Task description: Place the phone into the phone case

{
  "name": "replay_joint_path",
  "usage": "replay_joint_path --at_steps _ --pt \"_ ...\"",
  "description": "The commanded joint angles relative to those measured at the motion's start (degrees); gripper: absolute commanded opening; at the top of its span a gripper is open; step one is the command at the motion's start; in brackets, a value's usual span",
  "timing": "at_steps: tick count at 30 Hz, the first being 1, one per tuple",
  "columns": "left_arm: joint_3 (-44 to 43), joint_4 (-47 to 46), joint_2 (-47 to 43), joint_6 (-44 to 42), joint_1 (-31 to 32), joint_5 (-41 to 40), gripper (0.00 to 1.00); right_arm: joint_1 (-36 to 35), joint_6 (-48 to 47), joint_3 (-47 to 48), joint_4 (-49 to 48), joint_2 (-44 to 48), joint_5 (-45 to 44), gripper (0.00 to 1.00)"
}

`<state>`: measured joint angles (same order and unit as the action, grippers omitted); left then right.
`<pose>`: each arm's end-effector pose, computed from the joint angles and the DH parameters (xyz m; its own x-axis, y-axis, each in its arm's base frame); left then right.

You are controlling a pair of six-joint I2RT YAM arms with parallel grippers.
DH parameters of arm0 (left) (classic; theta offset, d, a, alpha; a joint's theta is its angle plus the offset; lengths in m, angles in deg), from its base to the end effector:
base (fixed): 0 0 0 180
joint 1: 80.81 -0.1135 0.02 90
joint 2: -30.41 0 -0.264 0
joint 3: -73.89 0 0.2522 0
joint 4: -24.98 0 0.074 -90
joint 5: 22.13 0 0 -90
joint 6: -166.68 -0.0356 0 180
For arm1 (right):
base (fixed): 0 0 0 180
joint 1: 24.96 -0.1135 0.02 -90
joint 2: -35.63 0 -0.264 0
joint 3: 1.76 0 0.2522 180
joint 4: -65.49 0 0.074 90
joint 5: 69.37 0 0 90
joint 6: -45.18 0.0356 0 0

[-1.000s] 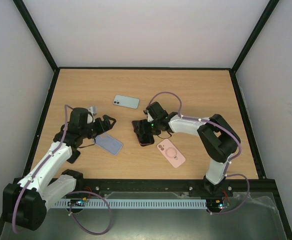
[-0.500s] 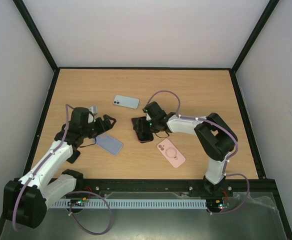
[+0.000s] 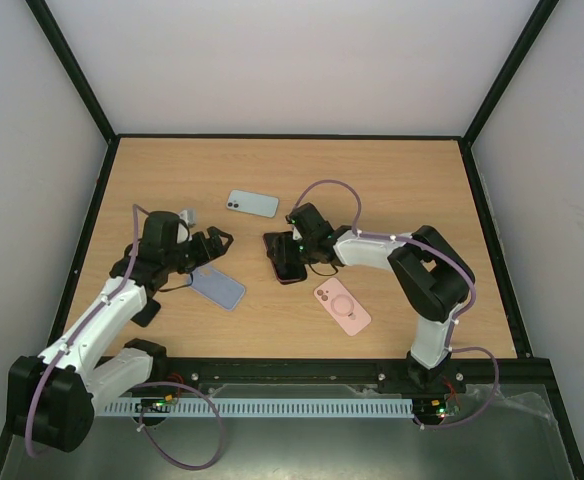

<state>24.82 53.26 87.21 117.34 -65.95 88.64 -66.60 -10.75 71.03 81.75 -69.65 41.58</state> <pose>0.2018 -0.0666 0.2374 -0.7680 -0.4265 -0.4778 0.0220 0.7280 -0.6852 0.2703 0.2574 0.1521 -0.9118 -0.1106 -0.3956 -0.3452 0.7282 0.5920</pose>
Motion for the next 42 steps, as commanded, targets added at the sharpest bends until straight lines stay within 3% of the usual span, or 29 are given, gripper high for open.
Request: replay_joint_path --at_steps 1,17,42 --pt "-1.94 0.36 0.27 -0.87 0.22 0.01 0.91 0.16 -0.70 -0.29 -1.60 -0.70 -2.01 0.52" --pt "-1.45 0.07 0.64 -0.32 0.33 -0.21 0.91 0.14 0.86 -1.08 -0.83 -1.22 -5.45 0.52" --pt "-3.60 2.34 0.17 -0.69 0.66 -1.62 0.91 0.10 5.96 -0.97 2.18 3.06 -4.78 0.78"
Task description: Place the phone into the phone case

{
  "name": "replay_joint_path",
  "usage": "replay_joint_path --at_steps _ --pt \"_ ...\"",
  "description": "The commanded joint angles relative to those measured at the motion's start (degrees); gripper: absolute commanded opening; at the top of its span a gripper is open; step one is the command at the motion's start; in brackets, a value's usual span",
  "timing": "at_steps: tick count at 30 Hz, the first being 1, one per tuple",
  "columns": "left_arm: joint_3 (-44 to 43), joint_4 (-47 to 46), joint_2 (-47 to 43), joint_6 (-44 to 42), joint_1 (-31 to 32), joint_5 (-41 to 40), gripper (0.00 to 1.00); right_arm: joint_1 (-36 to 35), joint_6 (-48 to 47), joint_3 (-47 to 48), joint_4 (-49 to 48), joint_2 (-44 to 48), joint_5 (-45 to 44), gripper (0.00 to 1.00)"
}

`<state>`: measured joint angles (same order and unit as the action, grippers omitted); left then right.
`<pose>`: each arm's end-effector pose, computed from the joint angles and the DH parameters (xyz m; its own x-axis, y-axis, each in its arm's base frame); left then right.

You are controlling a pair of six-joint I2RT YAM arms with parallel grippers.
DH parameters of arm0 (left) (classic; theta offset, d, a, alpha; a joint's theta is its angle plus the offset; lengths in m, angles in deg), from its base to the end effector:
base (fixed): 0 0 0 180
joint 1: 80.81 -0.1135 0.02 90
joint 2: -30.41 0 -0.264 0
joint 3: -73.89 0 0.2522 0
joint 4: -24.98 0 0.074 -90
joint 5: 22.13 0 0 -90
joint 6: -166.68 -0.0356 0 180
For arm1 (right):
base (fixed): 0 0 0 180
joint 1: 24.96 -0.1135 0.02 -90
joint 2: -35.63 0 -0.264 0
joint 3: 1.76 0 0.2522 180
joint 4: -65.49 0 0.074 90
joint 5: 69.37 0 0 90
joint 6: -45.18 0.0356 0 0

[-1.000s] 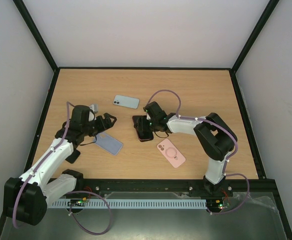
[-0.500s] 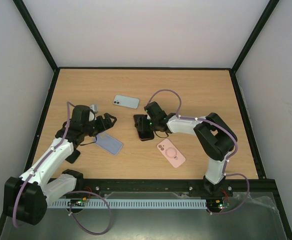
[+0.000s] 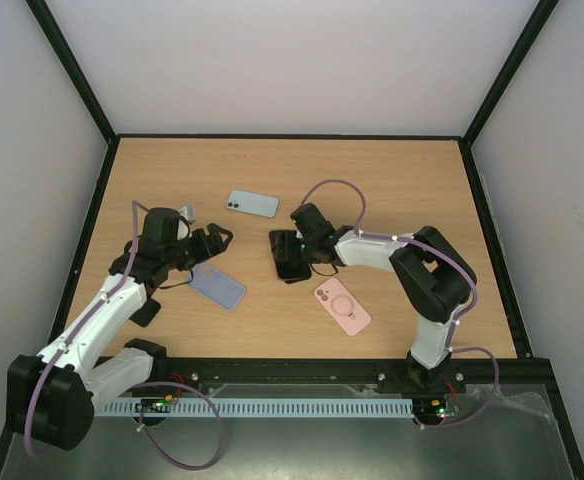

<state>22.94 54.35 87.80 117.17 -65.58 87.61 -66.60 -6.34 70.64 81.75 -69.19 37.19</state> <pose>0.2048 -0.0682 0.2447 -0.7615 -0.4261 -0.4884 0.0225 0.7358 -0.6769 0.2711 0.2546 0.1523 -0.9232 -0.0227 -0.3837 -0.2594 0.7734 0.5784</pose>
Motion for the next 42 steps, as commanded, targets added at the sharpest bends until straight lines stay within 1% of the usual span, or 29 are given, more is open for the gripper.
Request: replay_joint_path --at_steps 1,7,9,13,17,20,26,30,32,38,42 --pt "-1.79 1.37 -0.28 -0.53 0.25 -0.59 0.91 0.10 1.67 -0.62 2.28 2.68 -0.37 0.79" --pt "-2.47 1.86 -0.26 -0.69 0.35 -0.72 0.91 0.13 1.19 -0.34 3.05 2.59 -0.69 0.81" --pt "-2.52 1.87 -0.29 -0.85 0.40 -0.84 0.91 0.14 0.73 -0.24 3.48 2.80 -0.82 0.77" --pt "-1.85 1.20 0.40 -0.62 0.81 -0.84 0.89 0.35 -1.16 -0.11 4.75 4.73 -2.56 0.66" --pt "-1.31 -0.41 2.51 -0.28 1.90 0.04 0.86 1.64 -1.91 -1.00 4.95 6.16 -3.06 0.60" --pt "-1.29 -1.99 4.23 -0.11 3.16 0.53 0.82 3.06 -3.52 -2.05 4.95 6.44 -2.38 0.56" --pt "-0.79 -6.24 7.98 1.69 6.19 0.39 0.79 6.12 -3.75 -5.39 2.52 7.03 1.39 0.53" --pt "-0.86 -8.14 10.58 2.40 7.50 -0.17 0.76 6.50 -3.89 -7.15 1.05 6.10 3.44 0.52" --pt "-0.87 -8.55 11.57 2.44 7.54 -0.82 0.76 6.49 -3.94 -7.85 0.24 5.43 4.77 0.50" --pt "-1.05 -8.96 13.67 1.88 7.54 -3.49 0.72 6.42 -2.38 -9.94 -4.39 4.08 10.16 0.40" --pt "-0.43 -10.83 15.90 1.87 7.53 -2.78 0.69 5.70 -0.33 -10.38 -6.63 2.96 12.29 0.27"
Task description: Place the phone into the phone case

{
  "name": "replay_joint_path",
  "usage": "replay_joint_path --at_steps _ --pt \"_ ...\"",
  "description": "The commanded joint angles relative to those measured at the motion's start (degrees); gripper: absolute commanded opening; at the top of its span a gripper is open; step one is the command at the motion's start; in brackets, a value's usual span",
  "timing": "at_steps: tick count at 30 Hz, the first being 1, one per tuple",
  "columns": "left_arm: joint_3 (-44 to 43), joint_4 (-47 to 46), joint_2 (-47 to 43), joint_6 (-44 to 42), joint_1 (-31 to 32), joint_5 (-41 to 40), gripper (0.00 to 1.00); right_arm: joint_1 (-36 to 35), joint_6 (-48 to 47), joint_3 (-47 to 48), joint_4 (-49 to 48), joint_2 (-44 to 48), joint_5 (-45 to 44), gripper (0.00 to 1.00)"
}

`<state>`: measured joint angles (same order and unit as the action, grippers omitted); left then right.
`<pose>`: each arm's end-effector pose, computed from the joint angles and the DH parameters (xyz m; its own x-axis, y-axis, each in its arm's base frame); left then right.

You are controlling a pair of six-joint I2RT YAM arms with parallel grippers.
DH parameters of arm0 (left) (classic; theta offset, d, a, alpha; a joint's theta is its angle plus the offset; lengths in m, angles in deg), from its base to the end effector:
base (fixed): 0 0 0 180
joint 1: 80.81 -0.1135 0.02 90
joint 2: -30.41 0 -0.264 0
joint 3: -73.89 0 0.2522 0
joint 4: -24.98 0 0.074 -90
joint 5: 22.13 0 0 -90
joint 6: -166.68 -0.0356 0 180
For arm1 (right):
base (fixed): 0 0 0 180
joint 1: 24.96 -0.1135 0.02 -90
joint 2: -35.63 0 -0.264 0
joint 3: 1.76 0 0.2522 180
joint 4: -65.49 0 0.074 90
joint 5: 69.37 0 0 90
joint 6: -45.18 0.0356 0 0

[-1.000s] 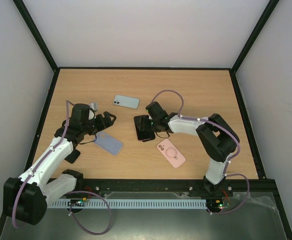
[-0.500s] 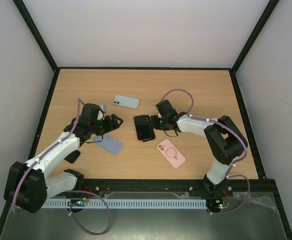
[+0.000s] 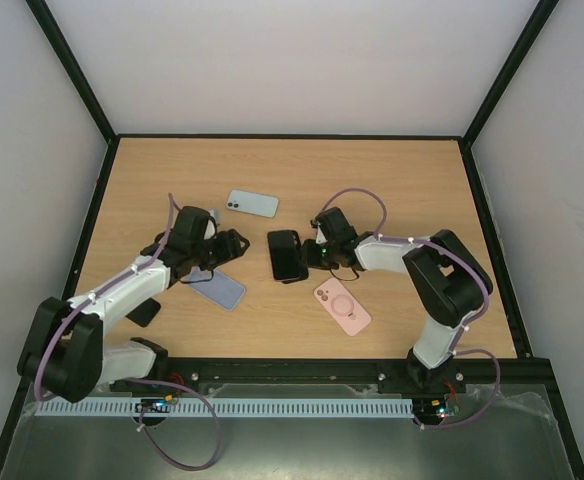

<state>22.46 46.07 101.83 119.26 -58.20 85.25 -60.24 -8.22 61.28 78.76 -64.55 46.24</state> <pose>0.2306 -0.1076 0.2066 -0.8356 -0.3515 -0.4222 0.0128 0.7559 -0.6546 0.2648 0.2062 0.1393 -0.9497 -0.0133 -0.3130 -0.2236 0.7286 0.6474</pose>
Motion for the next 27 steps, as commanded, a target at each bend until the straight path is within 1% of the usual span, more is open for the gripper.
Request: replay_joint_path --at_steps 1,5,7,10,14,19,27 --pt "0.27 -3.30 2.50 -0.18 0.15 0.15 0.68 -0.92 1.78 -1.00 -3.86 -1.92 3.30 0.25" --pt "0.97 -6.34 4.93 -0.23 0.58 1.95 0.65 -1.93 3.24 -1.06 -5.28 -2.58 3.30 0.19" --pt "0.95 -7.93 6.29 -0.50 1.17 2.09 0.65 -2.27 4.24 -1.48 -6.36 -2.57 3.24 0.18" --pt "1.02 -10.23 8.86 -0.88 1.72 2.04 0.63 -2.50 5.56 -2.01 -7.93 -2.71 3.12 0.18" --pt "1.30 -14.25 12.92 -0.79 1.87 2.20 0.59 -2.50 5.68 -2.54 -8.41 -2.64 1.35 0.18" --pt "1.32 -17.14 17.63 -1.36 1.90 3.12 0.57 -2.50 6.93 -4.09 -10.91 -2.96 1.83 0.18" --pt "1.46 -19.89 21.76 -1.43 2.95 5.46 0.46 -2.50 9.18 -6.34 -15.01 -2.69 3.74 0.18"
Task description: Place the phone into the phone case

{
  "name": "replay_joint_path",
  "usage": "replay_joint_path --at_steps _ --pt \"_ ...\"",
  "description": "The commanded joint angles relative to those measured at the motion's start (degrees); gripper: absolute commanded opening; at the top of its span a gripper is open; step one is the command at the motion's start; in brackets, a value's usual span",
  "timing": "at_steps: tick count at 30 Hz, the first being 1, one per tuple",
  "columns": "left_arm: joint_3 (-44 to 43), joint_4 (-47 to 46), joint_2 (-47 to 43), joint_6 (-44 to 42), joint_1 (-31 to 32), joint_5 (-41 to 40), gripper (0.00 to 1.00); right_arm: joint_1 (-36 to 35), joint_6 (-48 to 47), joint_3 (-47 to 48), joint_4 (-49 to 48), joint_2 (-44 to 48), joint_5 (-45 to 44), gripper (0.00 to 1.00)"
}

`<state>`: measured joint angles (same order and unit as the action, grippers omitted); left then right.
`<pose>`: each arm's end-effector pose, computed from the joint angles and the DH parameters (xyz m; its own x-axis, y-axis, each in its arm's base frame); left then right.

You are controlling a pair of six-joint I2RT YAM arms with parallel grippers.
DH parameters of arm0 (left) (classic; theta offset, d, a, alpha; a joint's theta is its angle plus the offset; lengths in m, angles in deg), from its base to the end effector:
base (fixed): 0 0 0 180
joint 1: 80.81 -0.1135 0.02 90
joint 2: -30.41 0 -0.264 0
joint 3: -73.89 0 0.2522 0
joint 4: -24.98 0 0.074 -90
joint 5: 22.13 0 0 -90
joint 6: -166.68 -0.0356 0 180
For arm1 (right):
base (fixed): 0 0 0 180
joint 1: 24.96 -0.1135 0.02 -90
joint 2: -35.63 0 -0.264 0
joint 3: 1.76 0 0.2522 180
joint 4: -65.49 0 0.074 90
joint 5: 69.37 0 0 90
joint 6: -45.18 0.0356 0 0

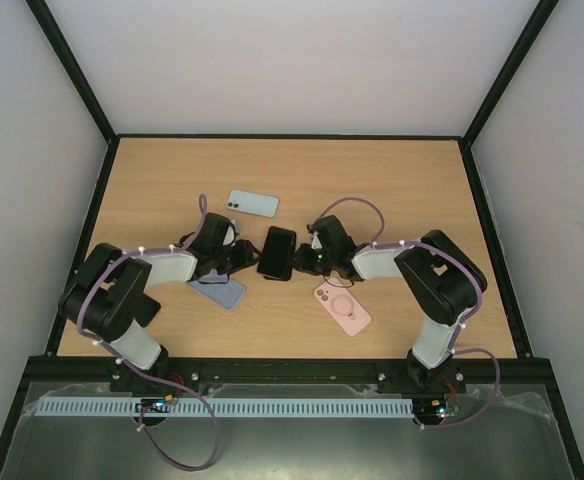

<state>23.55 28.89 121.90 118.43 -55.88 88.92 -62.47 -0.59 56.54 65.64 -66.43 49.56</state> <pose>0.2599 -0.1349 0.1356 -0.8940 -0.2697 -0.3577 0.0377 0.7503 -0.6600 0.2537 0.2165 0.1243 -0.9588 0.0337 -0.2822 -0.1962 0.6400 0.7429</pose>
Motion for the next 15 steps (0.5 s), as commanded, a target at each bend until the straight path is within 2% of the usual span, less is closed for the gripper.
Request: replay_joint_path --at_steps 1,8,15 --pt "0.32 -3.17 2.10 -0.30 0.79 2.64 0.44 -0.28 1.96 -1.85 -2.45 -0.84 0.67 0.18" --pt "0.13 -4.55 2.54 1.41 3.00 4.36 0.29 -0.27 4.87 -3.49 -6.84 -0.66 2.63 0.17" --pt "-0.44 -6.44 2.37 3.55 5.43 5.03 0.22 -0.45 7.09 -5.18 -9.74 -0.07 3.83 0.17"
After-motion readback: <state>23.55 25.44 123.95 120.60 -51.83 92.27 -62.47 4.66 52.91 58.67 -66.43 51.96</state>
